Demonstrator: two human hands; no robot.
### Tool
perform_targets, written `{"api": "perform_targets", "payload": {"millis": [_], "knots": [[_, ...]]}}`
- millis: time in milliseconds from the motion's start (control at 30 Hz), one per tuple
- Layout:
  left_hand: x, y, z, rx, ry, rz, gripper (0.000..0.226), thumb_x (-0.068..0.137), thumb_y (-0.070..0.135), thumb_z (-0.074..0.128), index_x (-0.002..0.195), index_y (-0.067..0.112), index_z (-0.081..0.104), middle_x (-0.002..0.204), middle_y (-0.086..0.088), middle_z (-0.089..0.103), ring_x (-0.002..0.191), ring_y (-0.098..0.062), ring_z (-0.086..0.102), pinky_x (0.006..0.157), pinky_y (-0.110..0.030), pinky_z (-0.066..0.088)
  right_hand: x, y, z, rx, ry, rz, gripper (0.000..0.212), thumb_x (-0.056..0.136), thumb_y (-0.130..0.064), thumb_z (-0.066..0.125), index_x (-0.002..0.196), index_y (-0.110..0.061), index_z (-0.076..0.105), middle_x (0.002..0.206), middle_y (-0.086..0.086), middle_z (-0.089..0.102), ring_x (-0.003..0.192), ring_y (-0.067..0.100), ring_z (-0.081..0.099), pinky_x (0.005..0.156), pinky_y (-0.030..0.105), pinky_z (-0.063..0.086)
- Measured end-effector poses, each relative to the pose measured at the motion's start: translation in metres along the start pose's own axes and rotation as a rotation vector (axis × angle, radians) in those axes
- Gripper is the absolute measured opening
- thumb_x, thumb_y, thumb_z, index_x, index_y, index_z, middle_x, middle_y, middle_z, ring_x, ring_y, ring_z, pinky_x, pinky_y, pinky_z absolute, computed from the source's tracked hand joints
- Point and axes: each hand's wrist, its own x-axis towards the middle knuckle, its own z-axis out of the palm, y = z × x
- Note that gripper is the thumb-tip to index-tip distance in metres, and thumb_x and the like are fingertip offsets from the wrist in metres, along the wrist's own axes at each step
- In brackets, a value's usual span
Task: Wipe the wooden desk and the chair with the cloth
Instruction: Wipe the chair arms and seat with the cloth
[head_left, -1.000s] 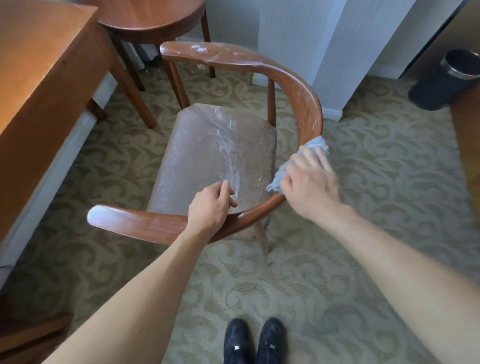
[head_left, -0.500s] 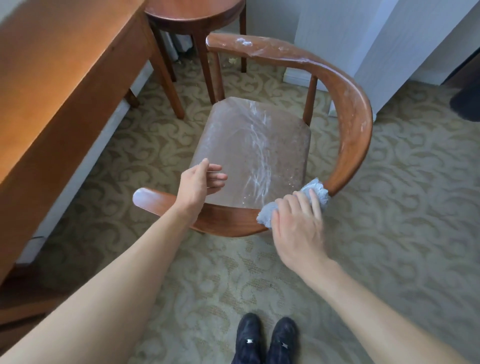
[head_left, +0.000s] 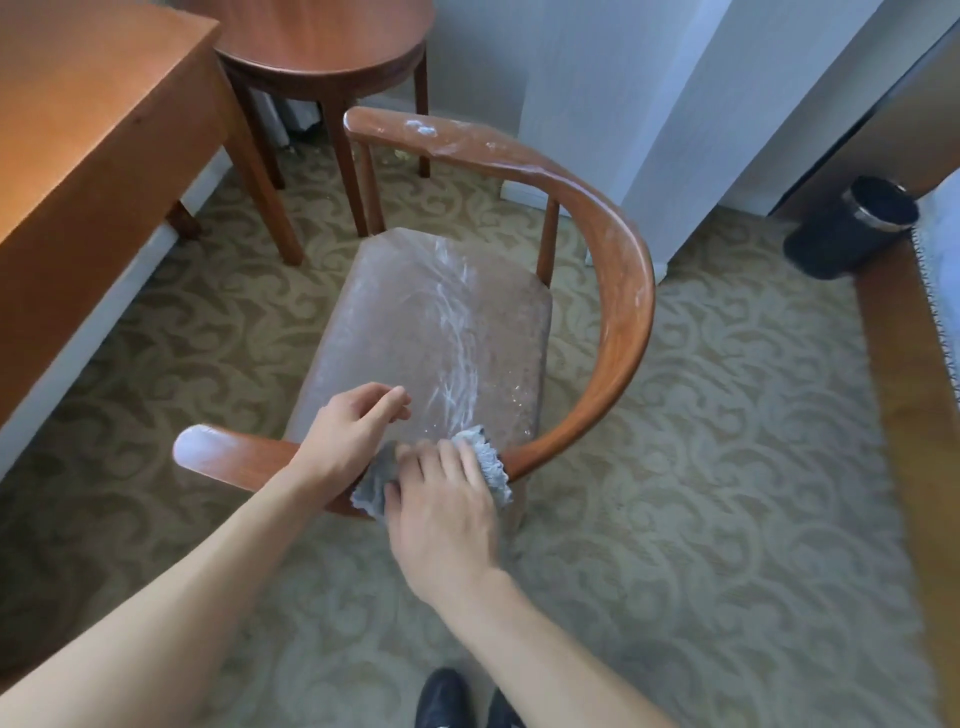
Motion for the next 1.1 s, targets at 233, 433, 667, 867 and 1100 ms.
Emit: {"api": "perform_targets", "payload": {"millis": [233, 433, 667, 867, 1100], "knots": [[0.002, 0.071, 0.075, 0.259, 0.104, 0.126, 0.024, 0.101, 0.041, 0.051, 0.102, 0.027, 0.071, 0.099, 0.012, 0.073, 0.097, -0.014, 0.065, 0.085, -0.033, 0.050, 0.011, 0.154, -0.055, -0.199, 0.107, 0.187, 0.048, 0.097, -0.031, 0.025, 0.117, -0.014, 0.065, 0.138, 0.005, 0.058, 0.146, 0.026, 0.036, 0.124, 0.045, 0.020], [0.026, 0.125, 0.167, -0.026, 0.034, -0.014, 0.037, 0.104, 0.041, 0.034, 0.105, 0.019, 0.064, 0.106, 0.000, 0.071, 0.103, -0.026, 0.063, 0.085, -0.038, 0.045, 0.037, 0.165, -0.058, -0.205, 0.106, 0.175, 0.041, 0.089, -0.027, 0.039, 0.119, -0.015, 0.063, 0.113, 0.000, 0.062, 0.146, 0.026, 0.034, 0.125, 0.045, 0.012], [0.026, 0.112, 0.174, -0.069, 0.145, -0.050, 0.050, 0.092, 0.054, 0.028, 0.081, 0.019, 0.063, 0.082, 0.004, 0.069, 0.084, -0.022, 0.064, 0.084, -0.046, 0.052, 0.038, 0.170, -0.054, -0.143, 0.150, 0.075, 0.047, 0.088, -0.022, 0.029, 0.117, -0.011, 0.064, 0.107, 0.005, 0.065, 0.136, 0.030, 0.046, 0.124, 0.047, 0.016], [0.018, 0.112, 0.183, 0.204, 0.257, 0.029, 0.043, 0.105, 0.043, 0.031, 0.073, 0.017, 0.046, 0.070, 0.001, 0.059, 0.068, -0.020, 0.055, 0.067, -0.040, 0.043, 0.058, 0.212, -0.073, -0.157, 0.210, -0.159, 0.036, 0.095, -0.023, 0.039, 0.076, -0.011, 0.068, 0.076, 0.005, 0.065, 0.093, 0.027, 0.059, 0.121, 0.041, 0.025], [0.019, 0.116, 0.192, 0.418, 0.363, 0.051, 0.034, 0.104, 0.034, 0.035, 0.078, 0.014, 0.044, 0.067, -0.001, 0.054, 0.066, -0.026, 0.049, 0.063, -0.041, 0.042, 0.121, 0.264, -0.112, -0.237, -0.025, -0.195, 0.064, 0.087, -0.035, 0.014, 0.083, -0.013, 0.074, 0.093, 0.001, 0.070, 0.118, 0.019, 0.053, 0.126, 0.039, 0.008]]}}
